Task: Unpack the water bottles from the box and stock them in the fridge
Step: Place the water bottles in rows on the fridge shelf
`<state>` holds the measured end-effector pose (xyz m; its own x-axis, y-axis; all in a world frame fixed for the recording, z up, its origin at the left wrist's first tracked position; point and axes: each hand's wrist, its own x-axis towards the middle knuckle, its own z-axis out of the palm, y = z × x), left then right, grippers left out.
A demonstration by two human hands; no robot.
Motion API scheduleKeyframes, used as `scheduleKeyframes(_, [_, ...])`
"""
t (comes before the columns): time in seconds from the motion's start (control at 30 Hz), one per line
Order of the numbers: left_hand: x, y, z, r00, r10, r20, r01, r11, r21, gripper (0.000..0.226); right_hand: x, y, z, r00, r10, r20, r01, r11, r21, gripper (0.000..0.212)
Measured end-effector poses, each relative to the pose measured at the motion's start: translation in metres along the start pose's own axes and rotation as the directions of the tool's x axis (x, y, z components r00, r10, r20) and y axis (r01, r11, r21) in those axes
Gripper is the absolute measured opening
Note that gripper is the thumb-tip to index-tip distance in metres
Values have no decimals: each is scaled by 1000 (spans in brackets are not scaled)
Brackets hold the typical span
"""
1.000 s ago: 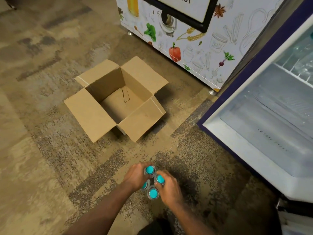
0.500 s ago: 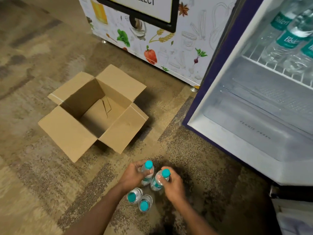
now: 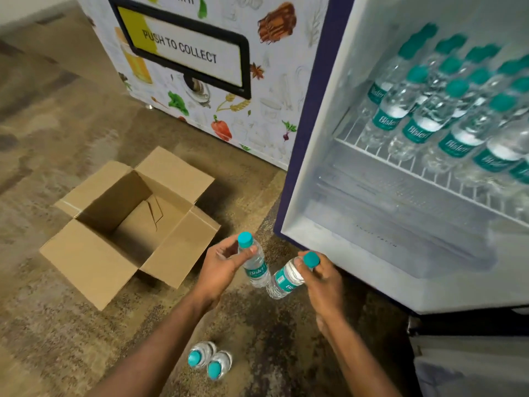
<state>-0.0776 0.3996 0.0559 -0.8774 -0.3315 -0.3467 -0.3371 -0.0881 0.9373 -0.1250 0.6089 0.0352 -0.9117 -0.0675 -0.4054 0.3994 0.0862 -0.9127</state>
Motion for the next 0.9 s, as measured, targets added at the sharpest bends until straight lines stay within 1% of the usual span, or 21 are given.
scheduleKeyframes(0.07, [-2, 29, 11, 1000, 18, 6, -18, 999, -27, 28, -4, -30, -13, 1000, -19, 6, 19, 1000, 25, 33])
scheduleKeyframes(0.17, [-5, 74, 25, 998, 61, 17, -60, 997, -47, 26, -11, -76, -32, 998, -69, 8, 68, 993, 97, 29])
scheduleKeyframes(0.23, [-10, 106, 36, 992, 120, 27, -119, 991, -54, 31, -15, -107, -44, 994, -106, 2, 105, 986, 126, 28])
scheduleKeyframes(0.33, [-18, 155, 54, 976, 216, 32, -215, 975, -53, 42, -22, -154, -59, 985, -171, -14, 171, 969, 176, 21])
scheduleKeyframes(0.43, [-23, 200, 70, 958, 273, 89, -269, 962, -55, 35, -28, -197, -75, 969, -243, -42, 246, 948, 201, 20])
scheduleKeyframes(0.53, [-29, 242, 86, 923, 355, 147, -357, 934, -12, 32, -34, -234, -91, 954, -289, -85, 301, 928, 221, 19])
scheduleKeyframes(0.6, [-34, 269, 97, 882, 449, 144, -458, 888, 36, 31, -38, -256, -102, 942, -318, -111, 336, 912, 235, 19])
scheduleKeyframes(0.63, [-36, 282, 103, 848, 515, 129, -526, 846, 80, 31, -41, -267, -107, 935, -332, -125, 354, 904, 240, 21])
scheduleKeyframes(0.7, [-38, 303, 113, 753, 650, 101, -656, 731, 190, 35, -45, -284, -119, 920, -358, -157, 388, 888, 246, 25])
scheduleKeyframes(0.73, [-39, 312, 117, 713, 695, 93, -695, 684, 222, 37, -48, -292, -125, 913, -370, -172, 403, 882, 244, 25])
scheduleKeyframes(0.8, [-39, 328, 123, 662, 746, 65, -735, 630, 253, 38, -51, -304, -135, 897, -394, -201, 434, 869, 235, 22])
scheduleKeyframes(0.9, [-36, 349, 131, 614, 789, 23, -753, 578, 315, 39, -50, -319, -151, 871, -419, -257, 474, 853, 216, 21])
